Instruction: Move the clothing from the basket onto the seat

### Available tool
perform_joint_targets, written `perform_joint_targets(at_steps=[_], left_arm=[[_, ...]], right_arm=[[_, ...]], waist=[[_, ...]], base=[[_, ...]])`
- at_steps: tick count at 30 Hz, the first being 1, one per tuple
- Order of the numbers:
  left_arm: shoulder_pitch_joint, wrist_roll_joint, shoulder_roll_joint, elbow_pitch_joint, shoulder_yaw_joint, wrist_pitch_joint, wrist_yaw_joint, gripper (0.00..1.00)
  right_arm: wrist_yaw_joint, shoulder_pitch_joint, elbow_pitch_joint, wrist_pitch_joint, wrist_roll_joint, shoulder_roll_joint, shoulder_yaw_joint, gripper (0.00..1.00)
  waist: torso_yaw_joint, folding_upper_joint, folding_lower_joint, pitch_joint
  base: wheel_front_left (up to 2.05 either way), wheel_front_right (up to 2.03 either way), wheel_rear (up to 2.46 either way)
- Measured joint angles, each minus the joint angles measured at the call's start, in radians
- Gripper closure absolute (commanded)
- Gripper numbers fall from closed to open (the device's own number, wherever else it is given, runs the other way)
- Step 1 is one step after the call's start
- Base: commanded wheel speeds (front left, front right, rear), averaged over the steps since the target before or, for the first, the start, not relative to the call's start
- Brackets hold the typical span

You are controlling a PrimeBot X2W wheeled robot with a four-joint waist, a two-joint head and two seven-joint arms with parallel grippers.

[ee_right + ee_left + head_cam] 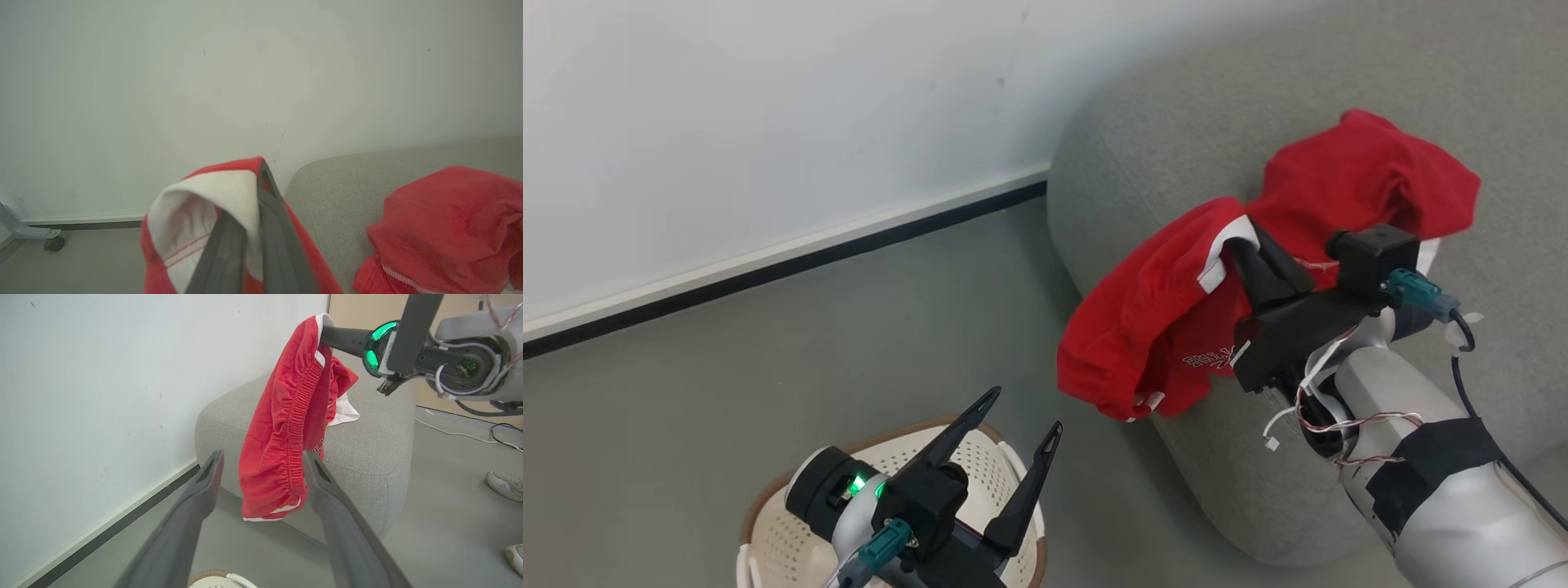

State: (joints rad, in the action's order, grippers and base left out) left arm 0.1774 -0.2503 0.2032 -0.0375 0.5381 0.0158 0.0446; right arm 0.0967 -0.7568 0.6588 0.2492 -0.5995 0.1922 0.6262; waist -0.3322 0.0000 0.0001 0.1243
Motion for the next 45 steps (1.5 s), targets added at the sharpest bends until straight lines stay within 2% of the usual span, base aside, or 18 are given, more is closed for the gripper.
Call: perform_joint_targets(at_steps=[8,19,30,33,40,45], left_arm=[[0.011,0.007,0.010,-0.014,0.009,0.019,0.002,0.00],[0.044,0.012,0.014,-0.037,0.019,0.034,0.017,0.00],[0.078,0.019,0.017,-0.064,0.038,0.052,0.027,0.00],[0.091,0.021,0.017,-0.068,0.042,0.053,0.028,0.00],[0.106,0.025,0.030,-0.099,0.041,0.062,0.036,0.00],[0.117,0.032,0.047,-0.116,0.033,0.072,0.036,0.00]], right_arm=[[-0.009,-0.004,-0.016,0.000,0.000,0.020,-0.043,1.00],[-0.018,-0.097,-0.014,0.000,0.000,0.070,-0.123,1.00],[-0.029,-0.314,0.021,0.003,0.003,0.179,-0.244,1.00],[-0.044,-0.365,0.035,0.007,0.003,0.219,-0.278,1.00],[-0.054,-0.476,0.080,0.008,0.002,0.296,-0.352,1.00],[-0.077,-0.507,0.106,0.008,0.002,0.344,-0.389,1.00]], waist=[[-0.051,0.0001,0.0000,0.045],[-0.072,0.0000,0.0001,0.102],[-0.060,0.0001,-0.0001,0.158],[-0.050,0.0001,-0.0001,0.174],[-0.024,0.0001,-0.0001,0.220],[-0.011,0.0001,0.0000,0.262]], base=[[0.00,0.00,0.00],[0.00,0.00,0.00],[0.00,0.00,0.00],[0.00,0.00,0.00],[0.00,0.00,0.00],[0.00,0.00,0.00]])
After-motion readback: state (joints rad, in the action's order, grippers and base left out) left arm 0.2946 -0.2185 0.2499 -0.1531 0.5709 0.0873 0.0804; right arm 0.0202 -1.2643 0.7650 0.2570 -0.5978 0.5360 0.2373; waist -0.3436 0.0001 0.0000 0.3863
